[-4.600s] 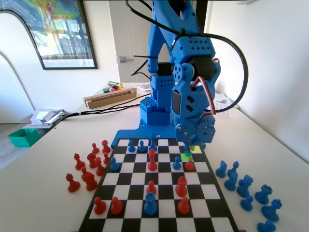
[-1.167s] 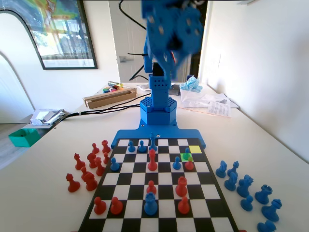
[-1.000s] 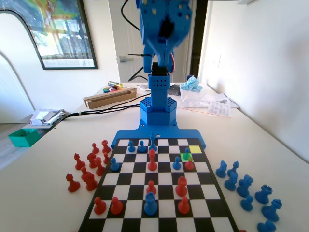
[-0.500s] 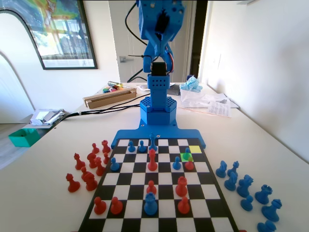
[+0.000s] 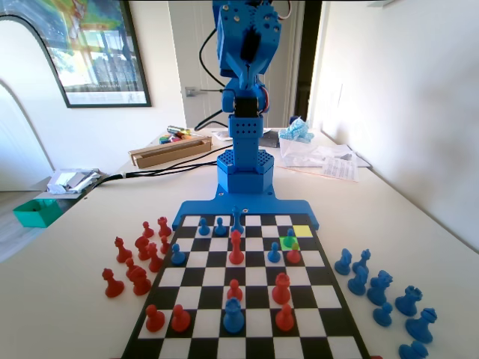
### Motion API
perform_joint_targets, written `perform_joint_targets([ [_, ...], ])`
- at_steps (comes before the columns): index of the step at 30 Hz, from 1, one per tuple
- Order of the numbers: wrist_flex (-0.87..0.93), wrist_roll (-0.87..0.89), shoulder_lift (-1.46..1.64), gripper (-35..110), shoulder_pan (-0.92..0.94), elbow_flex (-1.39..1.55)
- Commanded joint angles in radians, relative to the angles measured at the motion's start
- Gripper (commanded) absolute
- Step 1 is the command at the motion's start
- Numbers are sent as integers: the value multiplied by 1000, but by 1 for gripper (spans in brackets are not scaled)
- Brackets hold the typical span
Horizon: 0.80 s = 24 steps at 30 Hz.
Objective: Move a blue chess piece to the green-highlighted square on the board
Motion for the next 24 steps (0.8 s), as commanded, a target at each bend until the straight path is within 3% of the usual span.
perform_joint_targets([
  [1,-28,3,40,1,-3,-2],
  [24,-58,14,161,1,14,6],
])
